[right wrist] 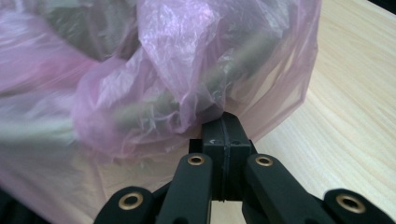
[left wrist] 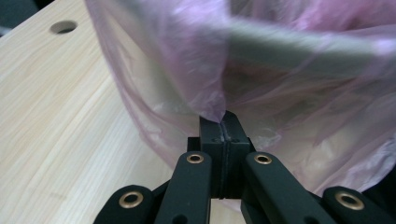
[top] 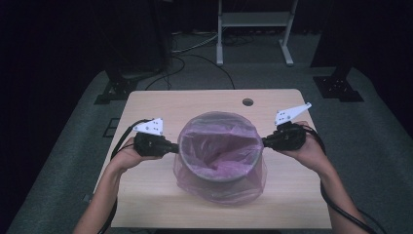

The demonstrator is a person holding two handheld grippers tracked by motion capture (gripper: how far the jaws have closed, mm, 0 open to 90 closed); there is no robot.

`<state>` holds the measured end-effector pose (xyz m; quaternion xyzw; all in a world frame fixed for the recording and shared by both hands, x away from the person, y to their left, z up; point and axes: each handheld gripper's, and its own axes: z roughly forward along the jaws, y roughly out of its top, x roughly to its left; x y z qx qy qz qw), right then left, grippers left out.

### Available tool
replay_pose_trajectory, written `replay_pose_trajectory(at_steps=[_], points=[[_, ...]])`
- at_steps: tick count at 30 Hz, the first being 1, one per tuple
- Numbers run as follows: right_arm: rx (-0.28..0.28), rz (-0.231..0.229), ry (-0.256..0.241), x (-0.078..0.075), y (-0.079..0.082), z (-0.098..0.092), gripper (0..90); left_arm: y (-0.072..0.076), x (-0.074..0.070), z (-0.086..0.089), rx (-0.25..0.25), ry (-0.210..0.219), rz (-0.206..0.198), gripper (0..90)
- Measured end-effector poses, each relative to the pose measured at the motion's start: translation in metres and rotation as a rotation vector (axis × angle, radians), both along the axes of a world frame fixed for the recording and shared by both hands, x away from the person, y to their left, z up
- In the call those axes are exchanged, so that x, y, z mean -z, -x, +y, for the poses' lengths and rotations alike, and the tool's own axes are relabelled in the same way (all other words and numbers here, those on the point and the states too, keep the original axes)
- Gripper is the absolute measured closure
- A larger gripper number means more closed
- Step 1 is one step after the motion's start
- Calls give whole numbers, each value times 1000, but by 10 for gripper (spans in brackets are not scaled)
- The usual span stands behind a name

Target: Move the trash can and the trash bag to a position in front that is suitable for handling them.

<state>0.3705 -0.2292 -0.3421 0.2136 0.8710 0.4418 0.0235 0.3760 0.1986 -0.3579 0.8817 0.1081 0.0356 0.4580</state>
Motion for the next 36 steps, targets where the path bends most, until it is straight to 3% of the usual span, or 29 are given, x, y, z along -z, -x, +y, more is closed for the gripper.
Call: replay_pose_trajectory(at_steps=[4,8,16,23,25,26,27,30,36], points=[[19,19,-13,6,-6,2,900,-6,6,1,-33,10,22,900],[29,46,9,19,-12,4,900,-13,15,-2,-66,13,51,900],[39,98,33,43,-17,5,900,-20,30,-8,-78,5,88,900],[53,123,31,53,-15,-1,900,-21,37,-6,-94,10,107,900],[88,106,1,50,-16,-9,900,-21,35,-4,-114,17,91,900],[89,119,-47,46,-17,-15,898,-21,33,-3,-121,25,87,900],[89,119,-47,46,-17,-15,898,-21,33,-3,-121,25,87,895],[104,101,-132,33,-18,-26,727,-21,28,-2,-130,30,69,886],[132,52,-210,-2,-14,-38,667,-21,24,-4,-127,20,55,887]])
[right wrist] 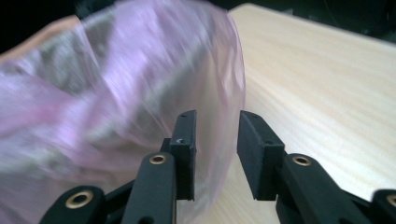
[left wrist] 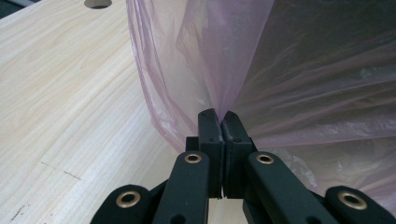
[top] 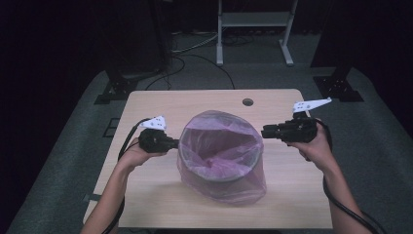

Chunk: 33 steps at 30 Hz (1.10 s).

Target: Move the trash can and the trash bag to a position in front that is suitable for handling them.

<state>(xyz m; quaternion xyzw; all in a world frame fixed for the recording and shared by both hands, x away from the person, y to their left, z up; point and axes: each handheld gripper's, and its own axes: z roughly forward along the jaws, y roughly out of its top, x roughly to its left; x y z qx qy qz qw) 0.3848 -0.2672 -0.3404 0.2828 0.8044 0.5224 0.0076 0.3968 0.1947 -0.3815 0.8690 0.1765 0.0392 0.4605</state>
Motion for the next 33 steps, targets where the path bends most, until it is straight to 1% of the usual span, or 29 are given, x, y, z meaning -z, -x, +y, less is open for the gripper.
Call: replay_pose_trajectory(at_steps=[1,3,6,9,12,14,16,17,19,21,22,24,26,29,31,33], points=[[0,-7,-8,-7,2,0,656,0,0,0,2,-1,-2,887],[-6,-16,-21,-15,3,1,640,-1,0,-2,1,-4,-3,887],[-18,-15,-29,-23,2,7,597,-1,-1,-4,5,-1,-2,887],[-32,-20,-15,-30,-1,19,562,-2,-2,-6,10,-6,-5,886],[-29,-30,38,-32,-4,32,547,-2,-4,-7,8,-3,-11,886],[-26,-34,63,-32,-7,39,582,-2,-5,-8,10,-3,-16,887],[-27,-23,87,-32,-9,46,682,-2,-5,-10,9,-1,-16,887],[-24,-22,95,-32,-10,49,719,-2,-6,-10,9,-1,-17,887],[-7,-28,97,-33,-11,51,767,-2,-6,-9,8,0,-18,888],[2,-29,82,-35,-12,50,815,-3,-6,-8,4,3,-17,888],[5,-30,68,-37,-12,49,900,-3,-6,-7,1,5,-17,887],[17,-33,87,-39,-13,48,900,-4,-6,-6,-6,9,-14,888],[29,-43,119,-38,-13,50,900,-5,-4,-6,-11,6,-11,894],[48,-43,140,-33,-15,51,900,-6,0,-5,-30,4,0,900],[64,-32,146,-29,-18,51,900,-7,2,-6,-29,-3,2,900],[68,-22,157,-24,-20,51,900,-7,5,-7,-31,-13,8,900]])
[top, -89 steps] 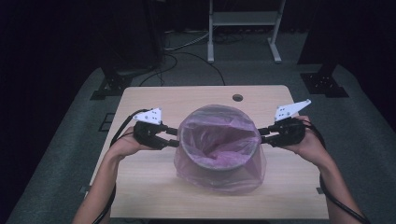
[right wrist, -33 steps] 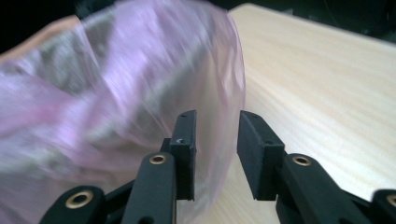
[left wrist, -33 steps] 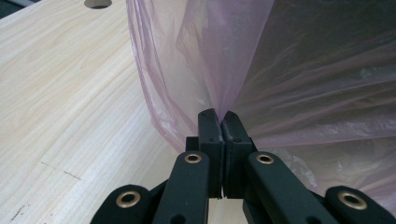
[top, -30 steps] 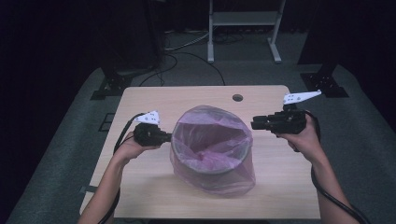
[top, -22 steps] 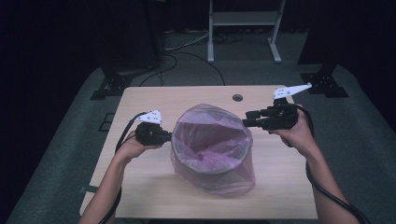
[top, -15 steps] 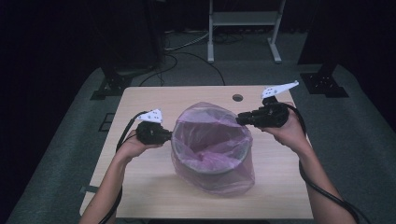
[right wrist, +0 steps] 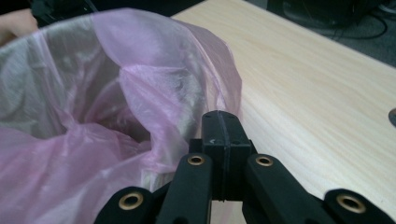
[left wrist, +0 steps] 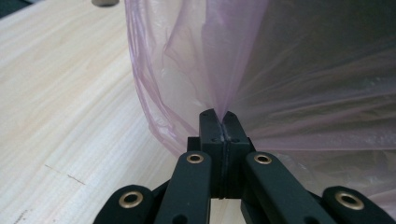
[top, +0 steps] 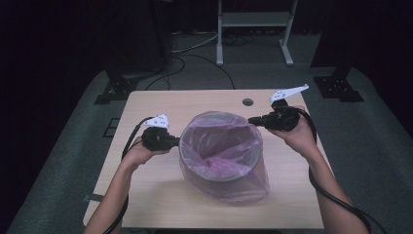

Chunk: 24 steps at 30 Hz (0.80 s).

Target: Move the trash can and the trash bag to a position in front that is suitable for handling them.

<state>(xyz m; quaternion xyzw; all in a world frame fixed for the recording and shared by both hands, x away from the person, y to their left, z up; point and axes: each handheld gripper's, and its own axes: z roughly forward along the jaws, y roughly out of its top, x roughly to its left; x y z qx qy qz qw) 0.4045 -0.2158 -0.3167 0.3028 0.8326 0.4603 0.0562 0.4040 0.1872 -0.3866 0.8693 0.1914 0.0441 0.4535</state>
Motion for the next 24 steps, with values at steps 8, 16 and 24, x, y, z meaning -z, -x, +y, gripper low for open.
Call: replay_pose_trajectory(at_steps=[8,16,24], points=[[3,52,15,22,-6,0,900,-3,7,-3,-19,-12,22,900],[12,77,36,37,-6,-2,900,-2,16,2,-36,-30,39,900],[43,54,13,24,6,-21,697,10,5,16,-67,-13,20,670]])
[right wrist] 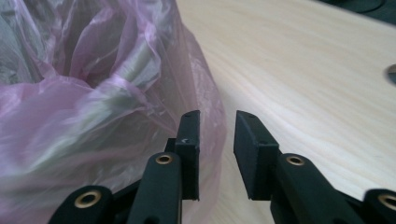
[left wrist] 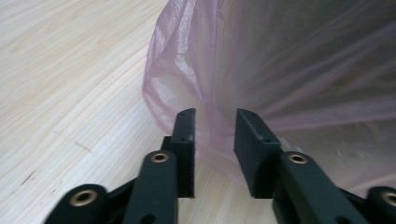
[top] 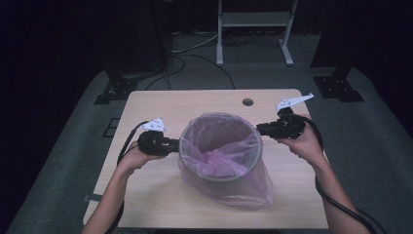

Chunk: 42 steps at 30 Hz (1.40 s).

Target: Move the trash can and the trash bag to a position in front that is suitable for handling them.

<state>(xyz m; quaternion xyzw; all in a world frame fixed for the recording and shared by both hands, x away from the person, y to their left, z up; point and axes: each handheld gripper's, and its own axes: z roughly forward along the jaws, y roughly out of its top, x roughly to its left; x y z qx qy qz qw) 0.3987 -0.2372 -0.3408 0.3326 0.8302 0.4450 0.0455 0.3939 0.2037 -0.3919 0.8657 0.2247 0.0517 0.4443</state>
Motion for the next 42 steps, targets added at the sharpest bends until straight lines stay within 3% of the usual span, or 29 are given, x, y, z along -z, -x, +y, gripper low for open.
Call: replay_pose_trajectory(at_steps=[5,10,14,19,23,27,29,33,39,42], points=[[42,-31,-7,-21,12,-16,660,8,-6,10,-21,10,-9,567],[29,-72,-11,-42,27,-18,735,15,-10,18,-37,19,-19,482],[-31,-93,-12,-59,38,-4,778,20,-12,24,-47,24,-25,440],[-136,-100,22,-72,46,33,790,28,-15,32,-58,30,-35,397],[-226,-49,93,-70,44,72,773,34,-18,38,-63,35,-45,373],[-285,12,244,-56,37,106,755,40,-19,43,-64,43,-52,366],[-299,34,310,-50,37,116,762,43,-20,46,-66,42,-58,360],[-333,87,380,-42,43,118,798,46,-20,50,-72,47,-60,353],[-401,118,402,-44,58,113,823,49,-18,49,-74,52,-57,345],[-389,96,396,-48,61,111,791,49,-17,49,-73,53,-56,343]])
